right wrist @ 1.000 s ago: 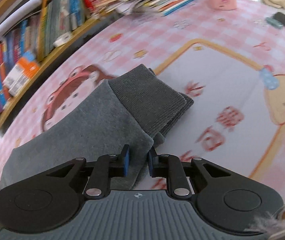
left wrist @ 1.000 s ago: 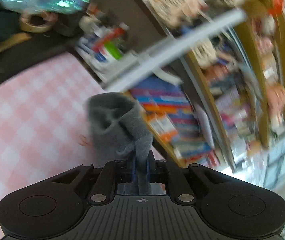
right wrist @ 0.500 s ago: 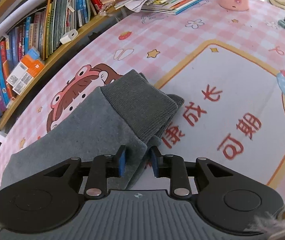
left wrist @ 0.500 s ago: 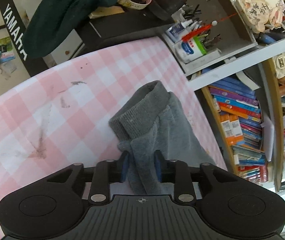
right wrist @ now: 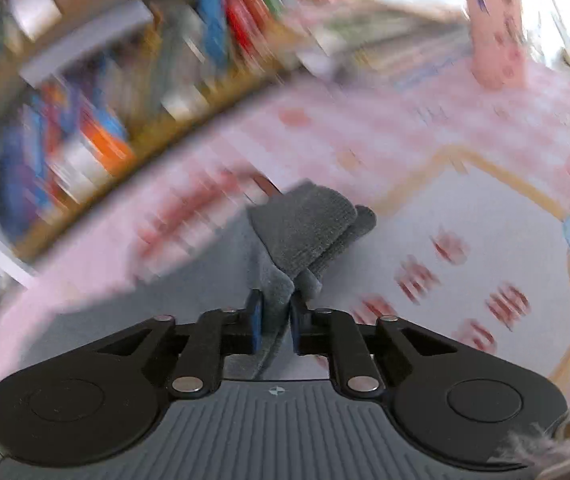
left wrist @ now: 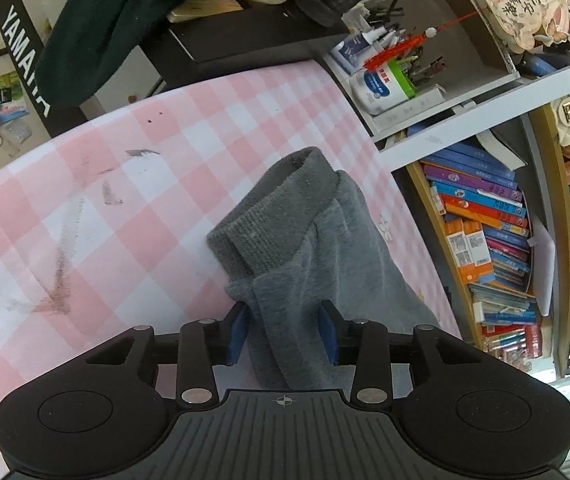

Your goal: Fold clothes

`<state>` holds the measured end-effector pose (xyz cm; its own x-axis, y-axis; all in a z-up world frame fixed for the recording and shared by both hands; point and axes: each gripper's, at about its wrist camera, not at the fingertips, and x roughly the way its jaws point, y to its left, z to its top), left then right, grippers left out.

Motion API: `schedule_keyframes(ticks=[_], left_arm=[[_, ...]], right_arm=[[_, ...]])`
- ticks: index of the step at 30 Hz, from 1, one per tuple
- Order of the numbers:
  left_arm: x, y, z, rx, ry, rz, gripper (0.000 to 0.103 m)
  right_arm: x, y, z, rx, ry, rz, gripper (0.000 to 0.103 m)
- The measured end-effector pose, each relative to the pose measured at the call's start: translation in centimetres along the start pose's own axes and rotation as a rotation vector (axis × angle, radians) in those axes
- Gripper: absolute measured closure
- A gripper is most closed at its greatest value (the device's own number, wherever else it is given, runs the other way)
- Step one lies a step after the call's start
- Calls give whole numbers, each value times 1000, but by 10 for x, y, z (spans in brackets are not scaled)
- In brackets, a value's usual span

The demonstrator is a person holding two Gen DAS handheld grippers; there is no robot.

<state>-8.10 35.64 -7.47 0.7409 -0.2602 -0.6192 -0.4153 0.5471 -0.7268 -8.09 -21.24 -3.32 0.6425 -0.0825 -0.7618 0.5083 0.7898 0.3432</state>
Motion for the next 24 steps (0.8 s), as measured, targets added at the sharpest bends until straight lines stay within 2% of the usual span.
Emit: schedule_keyframes(ticks=[2,4,10,13,15,19,21,24], left_arm=[[0,-1,0,7,2,0,64],[0,1,0,-2,0,-6,64],[5,3,0,-41,-12,-27,64],[7,2,-3,-47,-35,-31,65],[7,2,-5,-38,-49,-32,67],[10,4,-5,-43,-51,-13,86],[13,6,-3,-56,-43,-17,90],[11,-9,1,10,-49,-5,93]], right_arm=[[1,-9,-3,52,15,-18,73],[0,-17,-6,88,20,-38,59],[-18,-8,-10,41,-49,-76,59],[-20,16,-17,-96,-66,-42,57],[-17,41,-23,-236,-61,6,51],[-6,94,-40,-525,-34,118,47],[1,121,-49,-645,-2,176,46],[11,158,-63,-787,30,236,46]])
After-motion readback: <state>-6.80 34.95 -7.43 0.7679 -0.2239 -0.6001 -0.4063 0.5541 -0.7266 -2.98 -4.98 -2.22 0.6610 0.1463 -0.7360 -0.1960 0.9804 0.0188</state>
